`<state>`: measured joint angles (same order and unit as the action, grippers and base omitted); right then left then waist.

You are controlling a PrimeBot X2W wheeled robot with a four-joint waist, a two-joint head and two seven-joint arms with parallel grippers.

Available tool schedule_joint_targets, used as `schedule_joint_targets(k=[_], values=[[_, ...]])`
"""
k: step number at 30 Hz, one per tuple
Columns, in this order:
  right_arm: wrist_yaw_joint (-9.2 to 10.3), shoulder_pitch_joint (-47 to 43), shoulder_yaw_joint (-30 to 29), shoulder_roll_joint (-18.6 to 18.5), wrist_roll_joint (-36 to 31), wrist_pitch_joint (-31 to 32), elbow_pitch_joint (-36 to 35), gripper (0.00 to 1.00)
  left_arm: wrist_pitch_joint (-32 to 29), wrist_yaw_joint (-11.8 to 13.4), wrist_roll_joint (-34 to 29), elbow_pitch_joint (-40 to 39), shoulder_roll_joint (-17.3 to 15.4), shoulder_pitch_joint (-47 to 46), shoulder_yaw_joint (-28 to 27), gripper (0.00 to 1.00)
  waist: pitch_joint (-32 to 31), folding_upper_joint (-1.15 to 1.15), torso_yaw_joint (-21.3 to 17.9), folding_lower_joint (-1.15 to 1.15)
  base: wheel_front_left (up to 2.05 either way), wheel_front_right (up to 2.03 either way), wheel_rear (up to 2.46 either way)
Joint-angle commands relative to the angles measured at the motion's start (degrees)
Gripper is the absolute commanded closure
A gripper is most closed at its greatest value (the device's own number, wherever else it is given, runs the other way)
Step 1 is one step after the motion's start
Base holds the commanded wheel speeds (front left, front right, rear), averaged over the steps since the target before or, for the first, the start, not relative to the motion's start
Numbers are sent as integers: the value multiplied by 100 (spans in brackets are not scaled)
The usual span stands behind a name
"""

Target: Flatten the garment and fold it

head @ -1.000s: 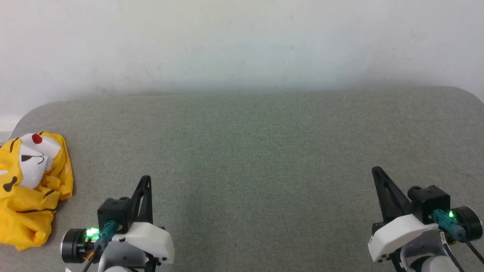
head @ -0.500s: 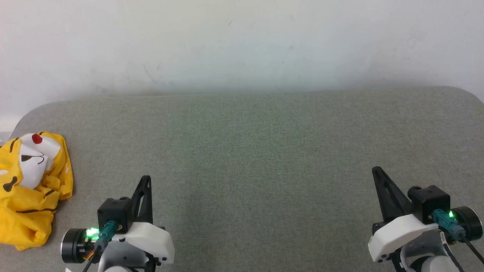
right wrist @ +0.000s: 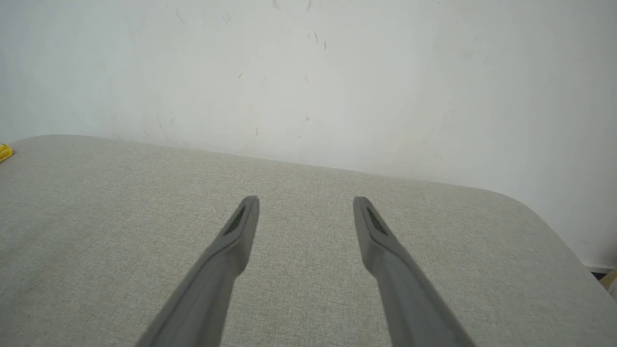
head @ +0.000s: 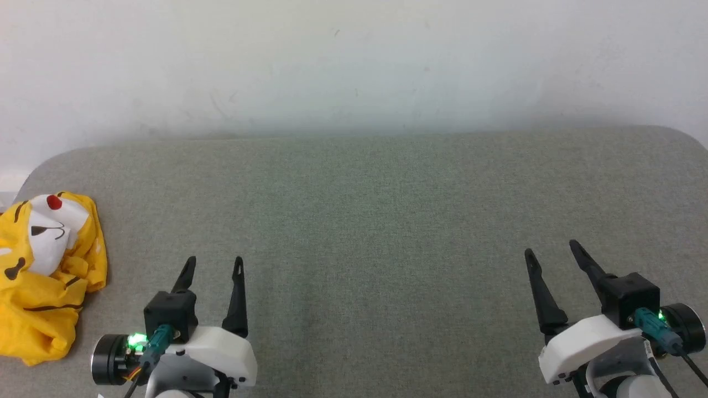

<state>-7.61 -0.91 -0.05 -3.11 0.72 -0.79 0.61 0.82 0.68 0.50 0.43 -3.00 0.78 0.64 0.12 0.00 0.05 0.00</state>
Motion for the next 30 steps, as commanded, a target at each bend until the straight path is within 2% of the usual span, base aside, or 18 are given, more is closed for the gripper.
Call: schedule_joint_targets(k=[1, 16, 30], values=[[1, 9, -11, 2, 68, -62, 10, 0, 58, 61, 42, 3, 1, 17, 20, 0, 1, 0, 4, 0, 0, 0, 0], [3, -10, 48, 5, -35, -241, -14, 0, 237, 160, 85, -33, 3, 71, 38, 0, -2, 0, 192, 0, 0, 0, 0], [4, -27, 58, 8, -35, -409, -43, 0, 405, 266, 120, -105, 4, 136, 69, 0, 6, 0, 654, 0, 0, 0, 0]])
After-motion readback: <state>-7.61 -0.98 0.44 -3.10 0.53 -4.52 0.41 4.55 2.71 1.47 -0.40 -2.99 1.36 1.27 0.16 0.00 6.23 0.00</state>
